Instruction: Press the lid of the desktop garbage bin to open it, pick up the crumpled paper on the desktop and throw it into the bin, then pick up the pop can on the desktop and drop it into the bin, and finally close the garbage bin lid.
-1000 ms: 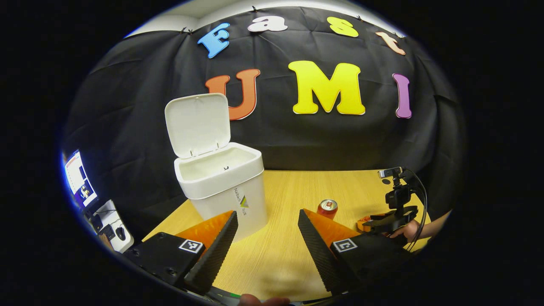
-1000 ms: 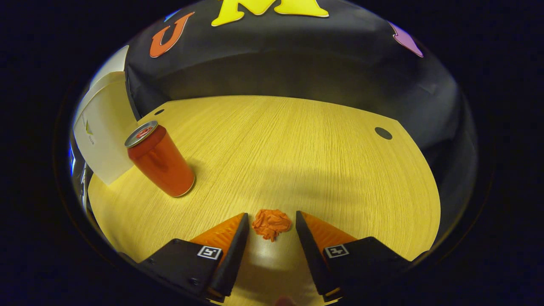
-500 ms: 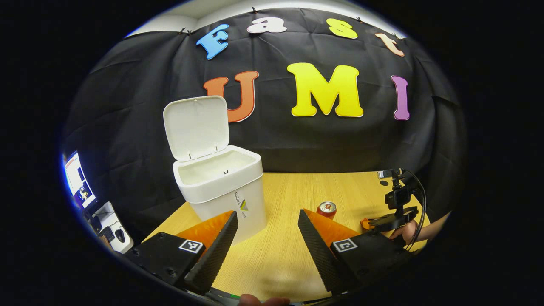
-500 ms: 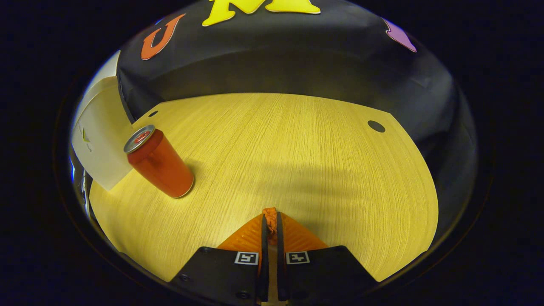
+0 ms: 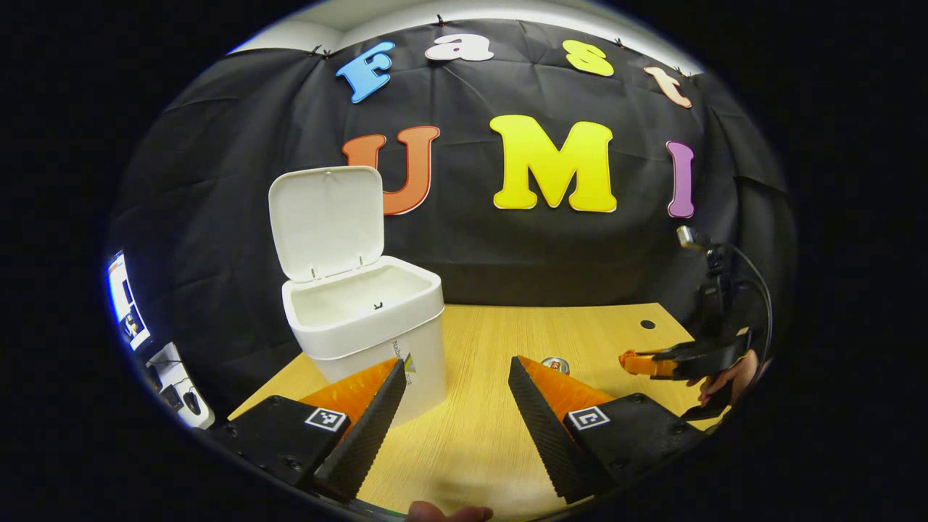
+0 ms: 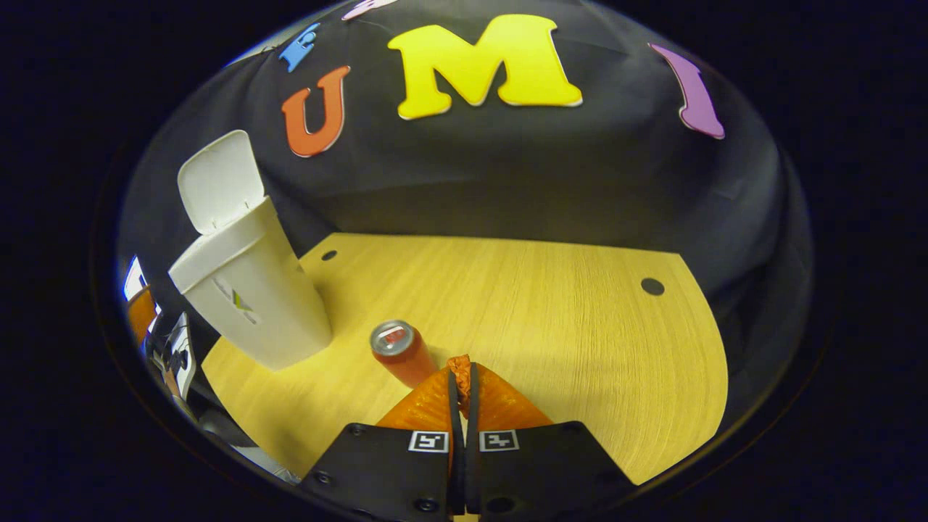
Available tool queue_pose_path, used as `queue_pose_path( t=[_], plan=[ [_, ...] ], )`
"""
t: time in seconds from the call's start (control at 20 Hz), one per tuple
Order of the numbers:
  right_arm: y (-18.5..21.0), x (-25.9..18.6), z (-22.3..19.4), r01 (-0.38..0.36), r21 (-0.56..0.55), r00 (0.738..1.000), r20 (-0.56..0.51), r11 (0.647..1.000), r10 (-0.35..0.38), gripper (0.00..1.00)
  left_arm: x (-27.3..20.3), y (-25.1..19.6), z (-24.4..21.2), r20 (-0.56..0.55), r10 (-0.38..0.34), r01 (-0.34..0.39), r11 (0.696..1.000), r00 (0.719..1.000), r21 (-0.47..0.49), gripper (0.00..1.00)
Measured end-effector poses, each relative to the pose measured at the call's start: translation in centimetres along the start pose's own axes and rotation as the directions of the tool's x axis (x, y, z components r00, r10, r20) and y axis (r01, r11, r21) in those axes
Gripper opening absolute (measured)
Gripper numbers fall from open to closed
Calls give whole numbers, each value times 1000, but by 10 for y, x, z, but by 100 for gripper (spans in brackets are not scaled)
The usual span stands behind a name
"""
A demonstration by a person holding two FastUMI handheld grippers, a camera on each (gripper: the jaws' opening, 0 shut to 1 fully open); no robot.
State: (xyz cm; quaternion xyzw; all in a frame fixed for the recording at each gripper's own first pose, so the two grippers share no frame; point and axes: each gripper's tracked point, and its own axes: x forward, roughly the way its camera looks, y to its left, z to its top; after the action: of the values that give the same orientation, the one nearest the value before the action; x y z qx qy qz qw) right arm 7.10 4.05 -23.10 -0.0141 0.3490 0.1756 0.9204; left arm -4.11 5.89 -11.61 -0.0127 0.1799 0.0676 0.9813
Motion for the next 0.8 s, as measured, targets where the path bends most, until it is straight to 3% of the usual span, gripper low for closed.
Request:
queue_pose_path(
  t=[0.2,0.45,0.8],
  plan=[
    [59,-31,63,-103,-52,989,99,993,108,1,1,16,0,12,15,-15,999,1000,-30,95],
    [127,-39,105,-197,-116,968,132,974,212,0,-12,52,-8,14,78,-77,995,997,-63,95],
    [255,-19,145,-352,-236,909,144,906,391,1,-40,116,-30,-32,203,-205,971,979,-121,95]
  ],
)
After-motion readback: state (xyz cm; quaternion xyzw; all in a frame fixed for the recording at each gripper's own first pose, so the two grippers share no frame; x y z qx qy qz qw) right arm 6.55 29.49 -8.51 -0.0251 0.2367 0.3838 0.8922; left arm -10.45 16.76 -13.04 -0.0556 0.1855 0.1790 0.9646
